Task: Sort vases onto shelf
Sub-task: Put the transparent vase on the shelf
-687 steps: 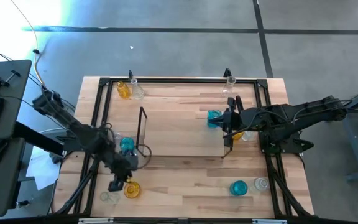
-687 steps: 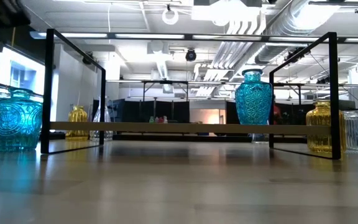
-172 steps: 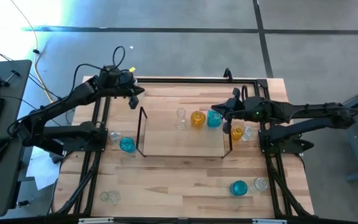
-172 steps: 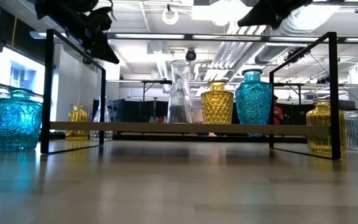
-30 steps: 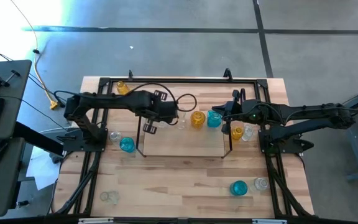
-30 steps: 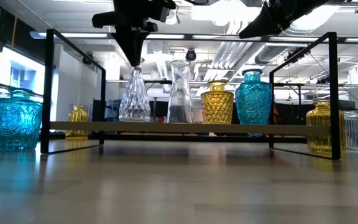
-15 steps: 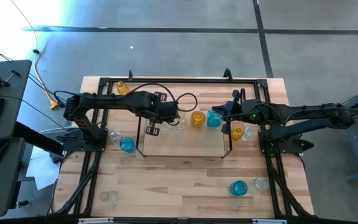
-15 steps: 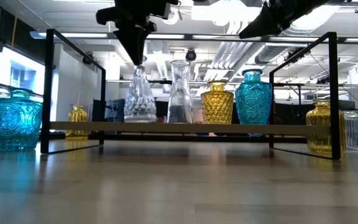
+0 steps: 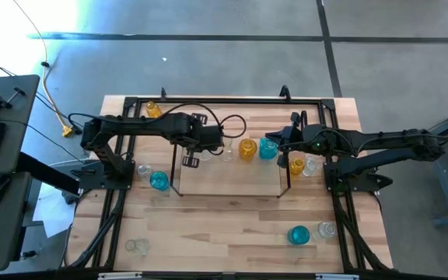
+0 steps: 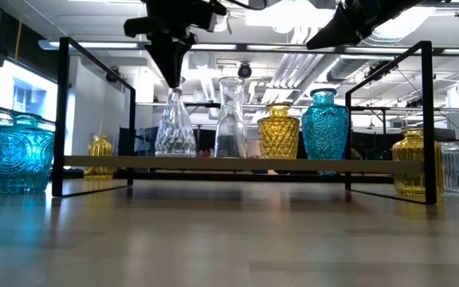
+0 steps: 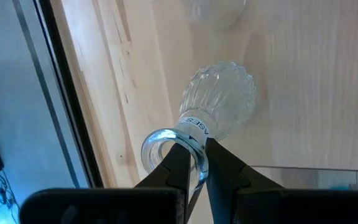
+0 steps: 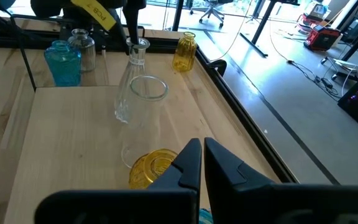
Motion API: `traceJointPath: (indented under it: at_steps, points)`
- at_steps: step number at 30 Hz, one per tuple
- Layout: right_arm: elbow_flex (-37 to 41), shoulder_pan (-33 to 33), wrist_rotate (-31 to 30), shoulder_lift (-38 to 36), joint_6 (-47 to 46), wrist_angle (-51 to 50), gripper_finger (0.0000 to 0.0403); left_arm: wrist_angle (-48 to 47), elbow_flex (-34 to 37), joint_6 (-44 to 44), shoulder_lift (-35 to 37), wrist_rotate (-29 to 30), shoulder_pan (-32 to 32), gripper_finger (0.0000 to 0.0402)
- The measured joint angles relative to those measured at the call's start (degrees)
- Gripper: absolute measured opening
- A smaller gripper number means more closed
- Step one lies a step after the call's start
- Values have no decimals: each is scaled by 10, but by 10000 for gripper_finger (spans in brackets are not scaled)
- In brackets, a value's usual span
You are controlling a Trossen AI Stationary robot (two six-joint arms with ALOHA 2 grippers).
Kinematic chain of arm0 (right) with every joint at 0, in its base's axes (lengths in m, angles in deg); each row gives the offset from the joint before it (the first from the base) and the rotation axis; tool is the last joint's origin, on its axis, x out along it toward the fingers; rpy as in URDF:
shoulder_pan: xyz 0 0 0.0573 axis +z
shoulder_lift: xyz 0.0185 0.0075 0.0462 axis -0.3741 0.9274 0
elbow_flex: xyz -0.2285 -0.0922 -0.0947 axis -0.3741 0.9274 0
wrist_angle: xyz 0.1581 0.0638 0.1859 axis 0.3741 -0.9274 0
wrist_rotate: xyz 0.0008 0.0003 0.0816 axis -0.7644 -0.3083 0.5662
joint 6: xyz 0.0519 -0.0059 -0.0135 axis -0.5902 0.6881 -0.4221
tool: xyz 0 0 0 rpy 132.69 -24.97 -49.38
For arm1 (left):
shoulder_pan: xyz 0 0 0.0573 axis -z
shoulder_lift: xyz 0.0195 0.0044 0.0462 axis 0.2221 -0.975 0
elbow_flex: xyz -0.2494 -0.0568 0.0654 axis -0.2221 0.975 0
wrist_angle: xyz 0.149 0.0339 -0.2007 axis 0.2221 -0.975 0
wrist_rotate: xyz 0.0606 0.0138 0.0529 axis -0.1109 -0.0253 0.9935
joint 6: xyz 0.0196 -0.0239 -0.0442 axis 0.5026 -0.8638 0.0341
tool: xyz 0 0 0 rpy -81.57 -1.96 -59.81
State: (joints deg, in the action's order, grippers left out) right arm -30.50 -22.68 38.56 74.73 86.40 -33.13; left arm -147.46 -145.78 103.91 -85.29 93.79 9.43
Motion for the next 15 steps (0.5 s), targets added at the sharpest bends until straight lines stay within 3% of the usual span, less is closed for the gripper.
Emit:
traceJointPath:
  at_steps: [10, 15]
  points:
    - [0, 0, 0, 0, 10, 0, 0, 6, 15, -10, 2, 8, 2, 21]
    - [0, 0, 0, 0, 10, 0, 0, 7, 15, -10, 1, 5, 2, 43]
